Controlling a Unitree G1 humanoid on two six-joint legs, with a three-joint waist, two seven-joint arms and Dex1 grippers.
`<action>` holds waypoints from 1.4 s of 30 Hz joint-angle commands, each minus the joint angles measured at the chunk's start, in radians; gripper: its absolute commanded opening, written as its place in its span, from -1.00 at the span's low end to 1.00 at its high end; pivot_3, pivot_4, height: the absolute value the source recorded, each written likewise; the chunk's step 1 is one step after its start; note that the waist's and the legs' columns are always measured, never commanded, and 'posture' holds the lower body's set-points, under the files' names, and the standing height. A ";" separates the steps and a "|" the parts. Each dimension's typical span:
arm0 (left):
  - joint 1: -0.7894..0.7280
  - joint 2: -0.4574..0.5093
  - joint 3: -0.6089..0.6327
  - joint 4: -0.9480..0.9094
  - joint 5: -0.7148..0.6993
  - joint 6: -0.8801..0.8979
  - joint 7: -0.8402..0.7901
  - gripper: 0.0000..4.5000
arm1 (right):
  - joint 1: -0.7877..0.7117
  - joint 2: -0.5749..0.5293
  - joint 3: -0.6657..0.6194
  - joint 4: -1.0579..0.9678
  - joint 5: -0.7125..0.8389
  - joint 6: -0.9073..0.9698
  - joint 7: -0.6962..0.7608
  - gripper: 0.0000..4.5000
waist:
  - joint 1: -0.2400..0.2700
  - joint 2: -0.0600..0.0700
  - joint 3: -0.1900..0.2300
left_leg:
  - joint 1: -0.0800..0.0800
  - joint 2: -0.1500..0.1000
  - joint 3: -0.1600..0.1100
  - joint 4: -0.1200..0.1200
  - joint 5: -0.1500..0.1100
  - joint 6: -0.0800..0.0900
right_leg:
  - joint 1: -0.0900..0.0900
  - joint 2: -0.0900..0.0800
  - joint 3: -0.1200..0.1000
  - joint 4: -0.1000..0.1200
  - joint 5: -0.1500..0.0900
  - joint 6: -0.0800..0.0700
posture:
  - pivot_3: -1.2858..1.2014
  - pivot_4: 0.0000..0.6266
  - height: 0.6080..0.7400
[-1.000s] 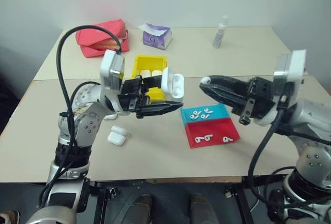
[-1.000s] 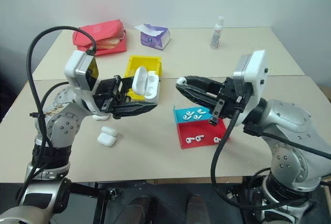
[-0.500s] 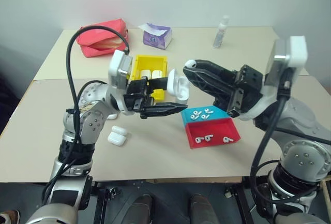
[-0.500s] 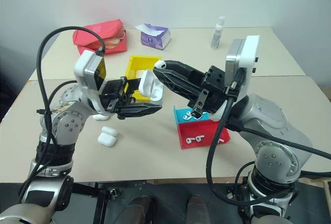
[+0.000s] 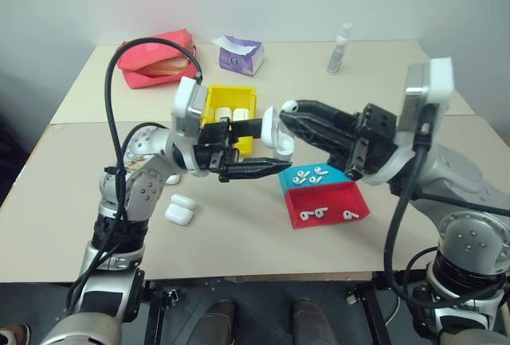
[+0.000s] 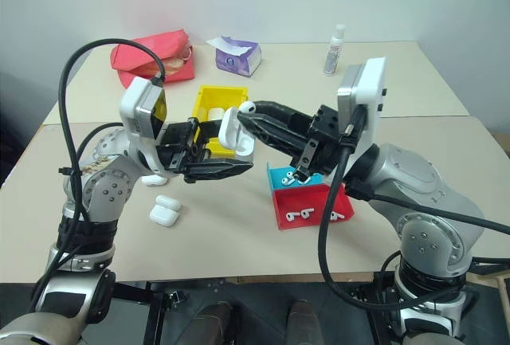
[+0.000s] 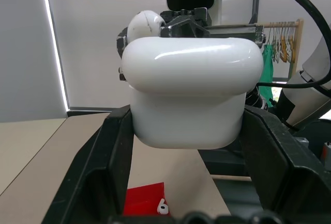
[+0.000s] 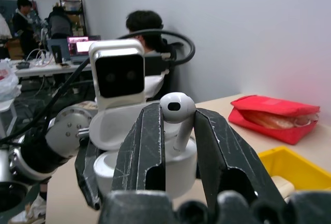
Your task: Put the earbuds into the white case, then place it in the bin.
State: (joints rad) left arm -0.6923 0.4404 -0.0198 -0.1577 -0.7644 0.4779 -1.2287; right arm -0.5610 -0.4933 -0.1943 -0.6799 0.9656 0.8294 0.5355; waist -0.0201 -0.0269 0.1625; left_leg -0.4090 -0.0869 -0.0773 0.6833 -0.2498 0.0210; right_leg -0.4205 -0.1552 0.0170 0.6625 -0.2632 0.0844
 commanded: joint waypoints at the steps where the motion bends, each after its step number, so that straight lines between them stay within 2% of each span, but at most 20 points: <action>1: -0.011 -0.006 0.021 -0.024 -0.005 -0.037 -0.004 0.23 | 0.002 -0.024 0.011 0.004 0.004 -0.026 0.008 -0.72 | 0.000 0.000 0.000 | 0.000 0.000 0.000 0.000 0.000 0.000 | 0.000 0.000 0.000 0.000 0.000 0.000 | 0.03 -0.52 1.00; 11: -0.003 -0.018 0.024 -0.033 0.007 -0.055 -0.002 0.23 | 0.003 -0.070 0.032 0.028 0.010 -0.043 0.021 -0.72 | 0.001 0.000 0.000 | 0.000 0.000 0.000 0.000 0.000 0.000 | 0.000 0.000 0.000 0.000 0.000 0.000 | 0.03 -0.52 1.00; 16: -0.003 -0.026 0.027 -0.024 0.017 -0.066 -0.003 0.23 | 0.001 -0.088 0.042 0.037 0.009 -0.051 0.033 0.06 | 0.001 0.000 0.000 | 0.000 0.000 0.000 0.000 0.000 0.000 | 0.000 0.000 0.000 0.000 0.000 0.000 | 0.03 -0.52 1.00; 20: 0.000 -0.029 0.027 -0.022 0.021 -0.073 -0.001 0.23 | -0.003 -0.093 0.046 0.039 0.004 -0.060 0.033 0.57 | 0.001 0.000 0.000 | 0.000 0.000 0.000 0.000 0.000 0.000 | 0.000 0.000 0.000 0.000 0.000 0.000 | 0.03 -0.52 1.00; 33: 0.000 -0.028 0.027 -0.012 0.024 -0.069 0.009 0.23 | 0.001 -0.118 -0.002 0.045 0.019 -0.074 0.019 0.57 | 0.002 0.000 0.000 | 0.000 0.000 0.000 0.000 0.000 0.000 | 0.000 0.000 0.000 0.000 0.000 0.000 | 0.03 -0.52 1.00; 42: 0.018 -0.008 0.040 0.001 0.037 -0.065 0.035 0.23 | -0.057 -0.235 -0.124 0.143 0.101 -0.079 0.095 0.57 | 0.002 0.000 0.000 | 0.000 0.000 0.000 0.000 0.000 0.000 | 0.001 0.000 0.000 -0.001 0.000 0.000 | 0.03 -0.52 1.00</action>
State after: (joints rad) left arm -0.6693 0.4250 -0.0032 -0.1509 -0.7263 0.4322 -1.2006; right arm -0.5868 -0.7040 -0.2815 -0.5444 1.0437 0.7683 0.6008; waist -0.0185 -0.0270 0.1626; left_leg -0.4088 -0.0865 -0.0768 0.6833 -0.2500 0.0216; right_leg -0.4198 -0.1551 0.0169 0.6616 -0.2632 0.0844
